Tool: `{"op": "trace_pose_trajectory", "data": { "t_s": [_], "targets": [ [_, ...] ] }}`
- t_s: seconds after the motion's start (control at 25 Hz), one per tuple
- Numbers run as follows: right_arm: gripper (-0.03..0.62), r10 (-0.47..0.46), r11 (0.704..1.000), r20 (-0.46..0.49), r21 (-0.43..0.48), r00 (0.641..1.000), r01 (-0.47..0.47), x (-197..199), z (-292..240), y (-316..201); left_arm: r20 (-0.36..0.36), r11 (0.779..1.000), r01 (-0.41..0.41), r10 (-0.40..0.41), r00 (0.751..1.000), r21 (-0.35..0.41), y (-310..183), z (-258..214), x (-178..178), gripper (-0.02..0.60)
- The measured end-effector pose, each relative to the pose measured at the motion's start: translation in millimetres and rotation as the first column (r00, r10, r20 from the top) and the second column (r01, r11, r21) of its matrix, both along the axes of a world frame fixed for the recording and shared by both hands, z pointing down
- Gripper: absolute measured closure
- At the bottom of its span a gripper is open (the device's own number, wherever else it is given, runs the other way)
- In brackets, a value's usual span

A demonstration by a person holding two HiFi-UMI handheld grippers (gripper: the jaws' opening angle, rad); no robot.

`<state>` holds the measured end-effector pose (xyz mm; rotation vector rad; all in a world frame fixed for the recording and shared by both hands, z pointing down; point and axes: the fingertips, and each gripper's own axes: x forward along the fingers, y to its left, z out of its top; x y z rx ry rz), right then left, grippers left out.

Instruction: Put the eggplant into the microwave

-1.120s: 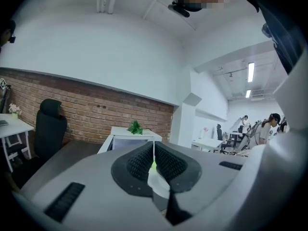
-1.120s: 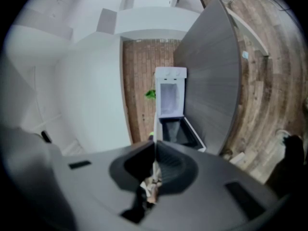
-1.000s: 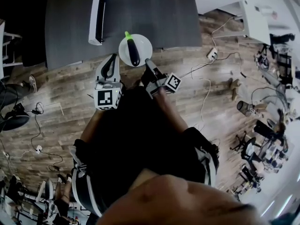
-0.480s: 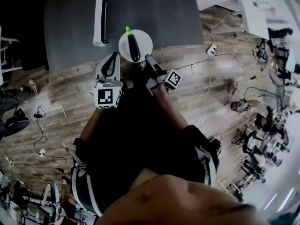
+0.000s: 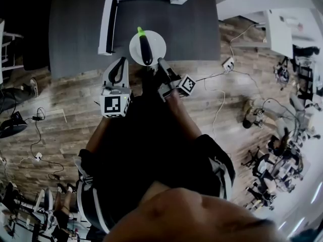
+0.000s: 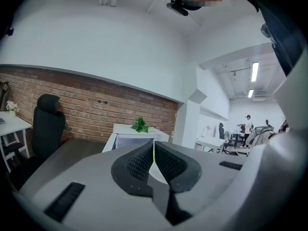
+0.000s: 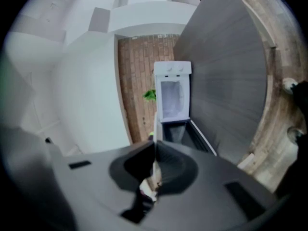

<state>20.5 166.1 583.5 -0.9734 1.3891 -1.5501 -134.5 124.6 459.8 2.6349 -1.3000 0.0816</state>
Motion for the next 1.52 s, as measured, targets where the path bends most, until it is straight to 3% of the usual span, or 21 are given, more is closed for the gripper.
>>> {"op": "trace_pose_trajectory", "data": {
  "t_s": [0.32, 0.88, 1.16, 1.52],
  "targets": [
    [0.559, -0.114, 0.993, -0.004, 0.020, 0.993, 0.114, 48.0, 2.1, -60.3, 0.028, 0.993, 0.113, -0.113, 0.993, 0.012, -40.3, 0.8, 40.4, 0.535],
    [0.559, -0.319, 0.948, -0.019, 0.007, 0.947, 0.320, 116.2, 26.1, -136.1, 0.048, 0.954, 0.300, -0.301, 0.952, 0.022, -73.7, -5.5, 115.0, 0.535],
    [0.558, -0.318, 0.948, -0.004, -0.006, 0.948, 0.318, 120.7, 43.3, -159.4, 0.055, 0.942, 0.335, -0.336, 0.940, 0.027, -90.4, -11.9, 116.0, 0.535],
    [0.559, -0.266, 0.964, -0.005, -0.003, 0.964, 0.266, 113.3, 61.1, -190.7, 0.045, 0.959, 0.281, -0.282, 0.958, 0.030, -131.3, -3.8, 113.3, 0.535]
  ]
}}
